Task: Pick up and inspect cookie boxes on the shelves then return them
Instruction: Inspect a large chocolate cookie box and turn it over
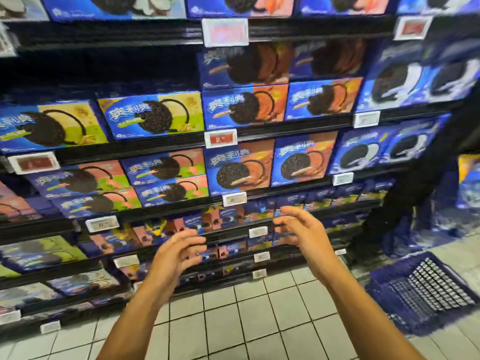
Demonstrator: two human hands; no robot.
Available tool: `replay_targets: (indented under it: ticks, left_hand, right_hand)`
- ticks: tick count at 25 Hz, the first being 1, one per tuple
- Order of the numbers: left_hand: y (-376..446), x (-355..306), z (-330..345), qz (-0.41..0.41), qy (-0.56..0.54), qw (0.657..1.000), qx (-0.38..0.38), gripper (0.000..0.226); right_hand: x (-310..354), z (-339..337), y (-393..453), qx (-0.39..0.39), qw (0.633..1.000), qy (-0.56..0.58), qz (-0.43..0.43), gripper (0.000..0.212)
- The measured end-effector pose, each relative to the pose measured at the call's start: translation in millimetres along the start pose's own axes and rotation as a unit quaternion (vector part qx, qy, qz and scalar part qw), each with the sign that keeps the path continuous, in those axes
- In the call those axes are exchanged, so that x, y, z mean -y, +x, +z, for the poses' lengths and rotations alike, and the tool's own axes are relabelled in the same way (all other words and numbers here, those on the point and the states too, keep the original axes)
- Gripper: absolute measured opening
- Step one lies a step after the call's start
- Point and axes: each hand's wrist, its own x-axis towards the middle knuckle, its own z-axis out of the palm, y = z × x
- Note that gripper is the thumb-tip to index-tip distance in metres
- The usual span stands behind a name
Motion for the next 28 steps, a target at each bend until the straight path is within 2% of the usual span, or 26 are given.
replay_targets:
  ticks: [4, 9, 13, 17, 22, 28]
  left_hand:
    - [5.8, 18.0, 73.8, -0.027, 0.043, 0.998, 0.023, 0.022]
    - [39.2, 4.6, 137.1, -0.031, 0.085, 0.996, 0.000, 0.022]
    - [95.8, -20.0, 194.4, 0.014, 0.122, 0.992, 0.027, 0.029]
    - [147.3, -31.4, 256.6, 0.035, 0.151, 0.987, 0.051, 0.051]
    - [184.3, -30.5, 298.9, 0.035, 0.197, 0.980, -0.012, 0.068]
    - [193.0, -30.3, 322.1, 0.057, 0.173, 0.976, -0.123, 0.060]
  right_hand:
    - [-4.0, -67.0, 18.3, -0.036, 0.999, -0.003, 0.001, 0.017]
    - [-8.3, -102.6, 75.1, -0.057, 0.998, -0.003, 0.021, 0.019]
    - [4.7, -130.0, 147.6, -0.108, 0.994, -0.024, -0.007, 0.027]
    - [29.4, -156.8, 220.5, -0.151, 0.987, -0.048, -0.005, 0.045]
    - [31.7, -171.4, 274.6, -0.142, 0.987, -0.070, -0.010, 0.055]
    - [23.2, -175.7, 299.1, -0.073, 0.992, -0.101, -0.012, 0.059]
